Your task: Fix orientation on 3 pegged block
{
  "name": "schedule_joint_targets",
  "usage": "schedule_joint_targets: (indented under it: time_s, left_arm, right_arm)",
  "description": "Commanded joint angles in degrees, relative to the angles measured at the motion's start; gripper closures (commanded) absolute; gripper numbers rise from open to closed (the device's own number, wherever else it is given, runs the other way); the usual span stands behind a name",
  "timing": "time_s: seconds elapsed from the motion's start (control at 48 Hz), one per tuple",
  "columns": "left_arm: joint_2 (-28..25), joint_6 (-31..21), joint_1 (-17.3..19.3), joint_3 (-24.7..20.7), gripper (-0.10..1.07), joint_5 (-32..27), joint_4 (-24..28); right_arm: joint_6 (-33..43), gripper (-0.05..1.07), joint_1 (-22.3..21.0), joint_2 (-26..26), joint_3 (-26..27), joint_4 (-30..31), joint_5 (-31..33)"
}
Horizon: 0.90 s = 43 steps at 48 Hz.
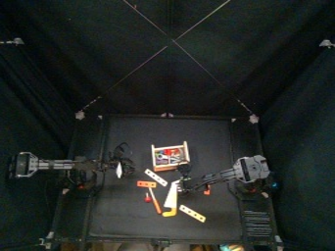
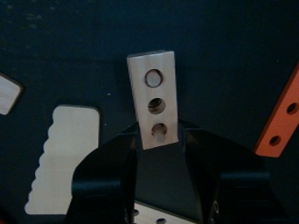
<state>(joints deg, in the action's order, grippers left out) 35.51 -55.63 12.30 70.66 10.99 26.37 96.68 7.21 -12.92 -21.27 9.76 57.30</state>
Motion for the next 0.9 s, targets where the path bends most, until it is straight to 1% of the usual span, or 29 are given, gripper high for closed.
schedule_joint_targets:
  time_s: [0.0, 0.125, 0.271, 0.417, 0.75, 0.875]
  left_arm:
    - [0.00, 0.09, 0.00, -0.62, 0.12, 0.18, -0.09]
    - [0.00, 0.09, 0.00, -0.62, 0.12, 0.26, 0.00]
    - [0.00, 0.09, 0.00, -0.62, 0.12, 0.26, 0.00]
    - [0.00, 0.09, 0.00, -0.53, 0.13, 0.18, 0.00]
    - [0.00, 0.00, 0.00, -0.53, 0.12, 0.18, 0.00]
    - [0.00, 0.00, -0.09, 0.35, 0.12, 0.18, -0.09]
  right_arm:
    - [0.09, 0.33, 0.09, 1.05, 0.62, 0.62, 0.00]
    - [-0.09, 0.28, 0.00, 1.05, 0.44, 0.70, -0.09]
    - [-0.26, 0.15, 0.09, 1.05, 0.44, 0.79, -0.09]
    - [-0.26, 0.06, 0.18, 1.23, 0.53, 0.79, -0.09]
    - [0.09, 0.06, 0.70, 2.46, 0.53, 3.87, -0.09]
    - [-0.35, 0.06, 0.79, 2.72, 0.18, 4.83, -0.09]
